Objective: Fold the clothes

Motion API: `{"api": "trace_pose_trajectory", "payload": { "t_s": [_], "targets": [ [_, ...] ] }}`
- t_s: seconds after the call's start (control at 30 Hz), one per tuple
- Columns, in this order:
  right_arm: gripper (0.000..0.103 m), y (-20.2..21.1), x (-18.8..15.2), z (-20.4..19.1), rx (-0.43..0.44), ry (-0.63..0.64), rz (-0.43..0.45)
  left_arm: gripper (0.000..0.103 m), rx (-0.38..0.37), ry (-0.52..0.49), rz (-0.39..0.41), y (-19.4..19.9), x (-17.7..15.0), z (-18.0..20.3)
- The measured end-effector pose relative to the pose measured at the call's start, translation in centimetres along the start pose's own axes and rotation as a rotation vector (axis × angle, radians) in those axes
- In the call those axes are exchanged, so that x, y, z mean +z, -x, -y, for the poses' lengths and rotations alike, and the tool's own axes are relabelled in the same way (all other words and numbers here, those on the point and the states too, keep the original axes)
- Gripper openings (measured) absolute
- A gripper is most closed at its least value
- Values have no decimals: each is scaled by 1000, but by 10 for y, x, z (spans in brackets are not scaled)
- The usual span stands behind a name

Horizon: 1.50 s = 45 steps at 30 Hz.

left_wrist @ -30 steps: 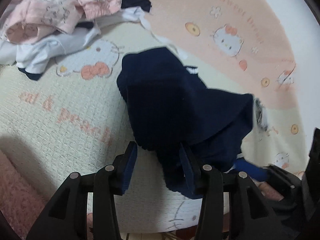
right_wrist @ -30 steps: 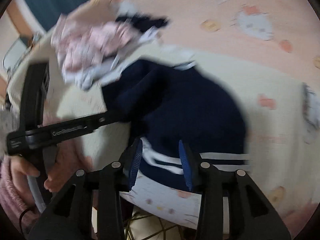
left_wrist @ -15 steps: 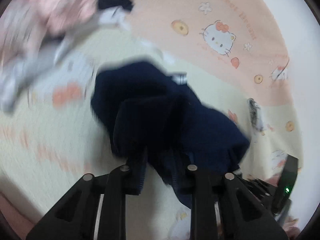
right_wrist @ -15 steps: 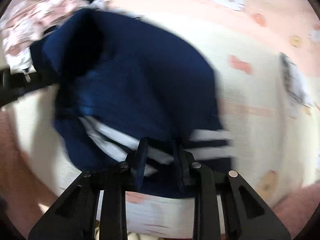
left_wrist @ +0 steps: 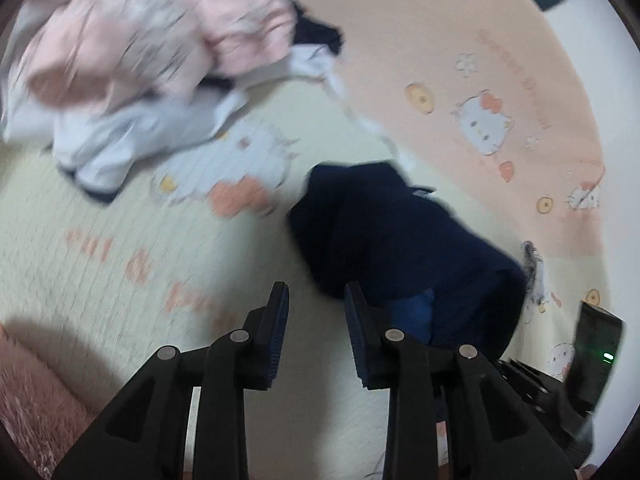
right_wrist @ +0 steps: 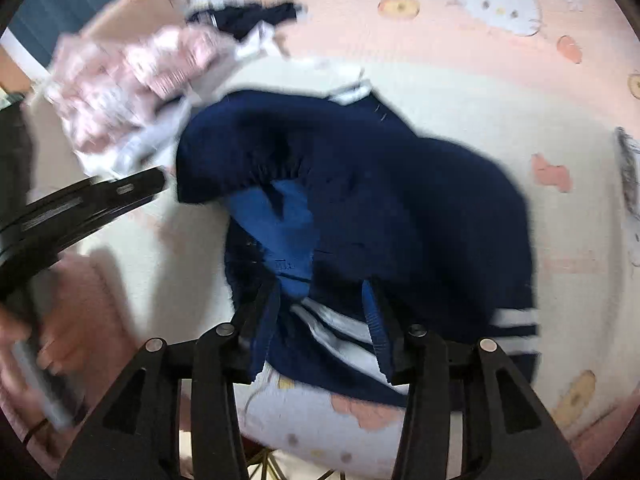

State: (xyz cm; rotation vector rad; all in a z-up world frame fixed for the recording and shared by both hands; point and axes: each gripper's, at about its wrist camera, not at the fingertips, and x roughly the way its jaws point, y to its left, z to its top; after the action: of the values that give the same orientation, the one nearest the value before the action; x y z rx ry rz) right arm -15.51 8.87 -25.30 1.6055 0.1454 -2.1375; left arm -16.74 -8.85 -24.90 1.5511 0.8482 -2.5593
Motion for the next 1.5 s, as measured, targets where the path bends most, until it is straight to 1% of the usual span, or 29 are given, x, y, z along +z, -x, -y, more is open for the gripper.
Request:
{"api": "trace_pose_trajectory", "payload": {
  "t_s": [0.1, 0.17, 0.2, 0.23, 0.27, 0.3, 0.37, 0.43, 0.5, 0.57, 0.6, 0.63, 0.67, 0.7, 0.73, 0.8, 0.83, 0.87, 0.9, 0.97, 1.03, 1.13, 1.2, 1.23, 1.27, 1.33, 1.43, 1.5],
  "targets": [
    [43, -21, -1, -6, -63, 39, -53, 31, -6, -37, -68, -14, -3, 3],
    [42, -21, -6, -9, -105, 78, -69, 31, -31, -106, -150, -28, -7, 14],
    [42, -20, -10, -7, -117, 84, -80, 31, -41, -144, -217, -39, -12, 22],
    [42, -18, -14, -4, -122, 80, -94, 31, -68, -176, -263, -45, -16, 28],
    [42, -17, -20, 1, -124, 77, -104, 31, -83, -199, -274, -49, -18, 35],
    [42, -13, -27, 5, -140, 85, -109, 31, -88, -224, -271, -51, -17, 43],
    [44, -4, -38, 15, -188, 94, -128, 31, -93, -232, -243, -52, -6, 51],
    [44, 3, -42, 26, -226, 90, -137, 31, -96, -205, -179, -44, 15, 53],
    [44, 12, -40, 36, -283, 90, -131, 31, -103, -179, -117, -34, 36, 54],
    [44, 24, -32, 43, -321, 82, -97, 31, -117, -160, -57, -21, 46, 53],
    [44, 32, -27, 44, -352, 84, -70, 31, -132, -155, -42, -15, 48, 52],
    [44, 39, -22, 44, -379, 89, -42, 31, -123, -159, -48, -15, 46, 51],
    [44, 45, -19, 45, -384, 86, -17, 31, -113, -164, -55, -15, 45, 50],
    [44, 49, -16, 45, -375, 75, 7, 31, -97, -186, -75, -20, 40, 50],
    [44, 52, -15, 47, -345, 57, 22, 31, -80, -209, -96, -25, 36, 50],
    [46, 43, -16, 55, -214, -12, 1, 31, -45, -255, -147, -37, 26, 49],
    [46, 37, -17, 58, -182, -35, -12, 31, -3, -272, -159, -42, 22, 48],
    [46, 30, -18, 60, -177, -49, -22, 31, 41, -288, -171, -47, 18, 49],
    [46, 25, -19, 61, -192, -58, -23, 31, 112, -301, -155, -50, 15, 47],
    [47, 19, -21, 64, -236, -78, -10, 31, 114, -261, -114, -47, 15, 38],
    [48, 19, -23, 67, -246, -116, -9, 31, 103, -220, -77, -41, 18, 33],
    [48, 21, -28, 61, -308, -98, -35, 31, 96, -199, -29, -30, 24, 32],
    [49, 33, -33, 61, -334, -105, -16, 31, 84, -202, -27, -21, 25, 32],
    [52, 39, -35, 62, -335, -121, -8, 31, 82, -197, -31, -17, 24, 30],
    [53, 44, -36, 64, -324, -135, -11, 31, 80, -192, -34, -13, 22, 29],
    [53, 52, -40, 69, -276, -162, -28, 31, 99, -197, -42, -7, 14, 27],
    [53, 65, -46, 82, -113, -260, -44, 32, 95, -189, -33, 6, 9, 24],
    [53, 73, -51, 93, 2, -336, -42, 39, 122, -191, -18, 19, 4, 21]
  ]
}}
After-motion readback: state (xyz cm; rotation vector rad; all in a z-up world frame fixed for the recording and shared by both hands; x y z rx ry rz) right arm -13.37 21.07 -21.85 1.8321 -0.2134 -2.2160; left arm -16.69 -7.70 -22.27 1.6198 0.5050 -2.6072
